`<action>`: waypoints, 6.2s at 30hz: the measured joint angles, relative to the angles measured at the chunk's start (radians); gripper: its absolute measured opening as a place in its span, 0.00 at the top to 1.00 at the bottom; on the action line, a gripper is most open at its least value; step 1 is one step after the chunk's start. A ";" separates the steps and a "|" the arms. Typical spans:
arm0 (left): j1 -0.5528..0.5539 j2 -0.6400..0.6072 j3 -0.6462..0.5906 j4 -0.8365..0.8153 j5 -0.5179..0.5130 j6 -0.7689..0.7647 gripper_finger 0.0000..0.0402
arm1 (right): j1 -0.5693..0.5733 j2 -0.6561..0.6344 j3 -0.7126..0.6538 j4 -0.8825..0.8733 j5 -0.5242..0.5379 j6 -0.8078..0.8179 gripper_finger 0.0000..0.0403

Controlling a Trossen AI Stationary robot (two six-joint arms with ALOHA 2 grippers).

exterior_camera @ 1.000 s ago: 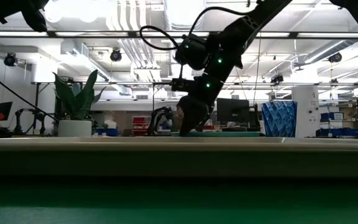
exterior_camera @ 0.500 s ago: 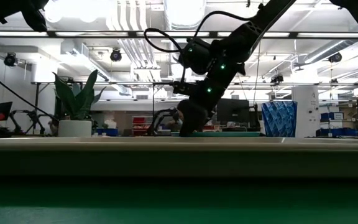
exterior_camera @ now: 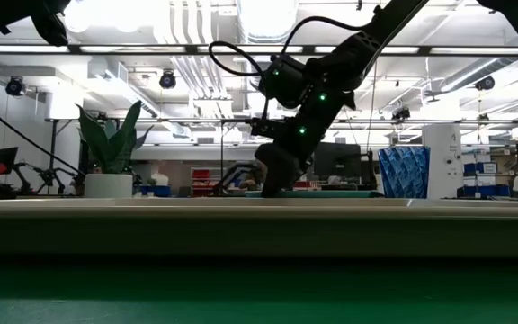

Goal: Pick and place plate/cup/fork/spoon on tray
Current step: Put the blue plate on the serving tray, then put the blue glass in the top right corner of the serving tray

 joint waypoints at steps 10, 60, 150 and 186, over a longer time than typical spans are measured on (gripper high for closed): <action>0.000 0.000 0.000 0.000 0.000 0.000 0.99 | 0.000 -0.001 0.006 0.000 0.009 0.008 0.98; 0.000 0.000 0.000 0.001 0.001 0.000 0.99 | 0.495 -0.157 0.098 -0.094 0.204 -0.125 0.98; 0.000 0.007 0.000 0.000 0.006 -0.004 0.99 | 0.714 0.205 0.309 -0.099 0.253 -0.040 0.87; 0.000 0.007 0.000 0.002 0.006 -0.004 0.99 | 0.707 -0.078 0.288 -0.354 0.206 0.109 0.81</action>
